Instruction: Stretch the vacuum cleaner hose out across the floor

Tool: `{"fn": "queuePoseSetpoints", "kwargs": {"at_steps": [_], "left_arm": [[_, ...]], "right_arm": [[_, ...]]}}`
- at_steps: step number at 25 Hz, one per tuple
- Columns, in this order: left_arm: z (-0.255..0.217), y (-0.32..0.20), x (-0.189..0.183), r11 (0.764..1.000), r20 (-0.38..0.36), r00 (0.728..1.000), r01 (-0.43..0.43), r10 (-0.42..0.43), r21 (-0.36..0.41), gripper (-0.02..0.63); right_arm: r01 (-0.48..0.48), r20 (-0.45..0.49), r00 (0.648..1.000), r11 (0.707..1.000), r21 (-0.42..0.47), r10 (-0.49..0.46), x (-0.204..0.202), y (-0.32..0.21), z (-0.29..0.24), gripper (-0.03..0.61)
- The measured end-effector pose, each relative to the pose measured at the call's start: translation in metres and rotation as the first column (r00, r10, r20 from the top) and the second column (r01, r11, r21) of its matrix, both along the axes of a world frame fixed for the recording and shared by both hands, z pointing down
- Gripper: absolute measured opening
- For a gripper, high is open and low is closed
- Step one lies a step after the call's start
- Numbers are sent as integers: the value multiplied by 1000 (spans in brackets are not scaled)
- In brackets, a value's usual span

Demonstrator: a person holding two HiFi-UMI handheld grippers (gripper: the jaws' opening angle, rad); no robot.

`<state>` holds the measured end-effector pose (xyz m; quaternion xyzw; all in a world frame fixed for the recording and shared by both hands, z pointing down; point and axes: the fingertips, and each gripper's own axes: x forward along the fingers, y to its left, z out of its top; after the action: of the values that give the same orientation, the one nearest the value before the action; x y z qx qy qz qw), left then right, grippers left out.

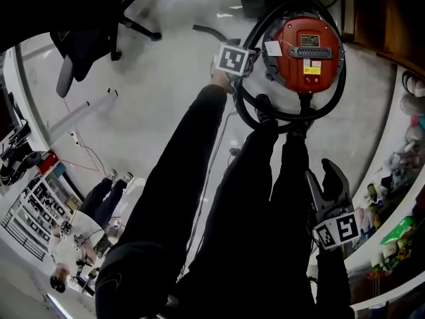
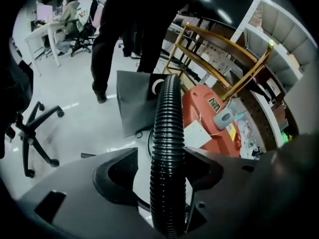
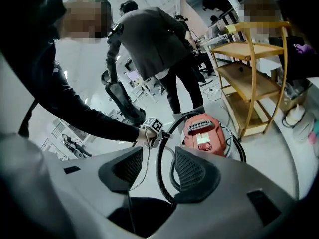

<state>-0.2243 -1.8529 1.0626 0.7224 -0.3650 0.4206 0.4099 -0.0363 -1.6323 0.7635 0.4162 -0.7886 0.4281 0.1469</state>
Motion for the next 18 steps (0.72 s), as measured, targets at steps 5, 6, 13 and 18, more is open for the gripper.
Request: {"fn": "queuePoseSetpoints", "kwargs": {"at_steps": [5, 6, 13, 18], "left_arm": [[-22, 11, 17, 999, -58, 998, -34, 32, -37, 175], [-37, 13, 19, 999, -76, 997, -10, 8, -32, 175], [-190, 41, 74, 996, -271, 960, 85, -72, 38, 182], [-267, 75, 92, 970, -378, 901, 240, -211, 31, 189]], "right_arm": [[26, -20, 999, 1000, 2, -26, -5, -2, -13, 199], [30, -26, 999, 999, 15, -30, -6, -7, -23, 199], [25, -15, 1000, 992, 124, -24, -11, -48, -110, 198], [19, 21, 1000, 993, 119, -22, -11, -48, -159, 187]]}}
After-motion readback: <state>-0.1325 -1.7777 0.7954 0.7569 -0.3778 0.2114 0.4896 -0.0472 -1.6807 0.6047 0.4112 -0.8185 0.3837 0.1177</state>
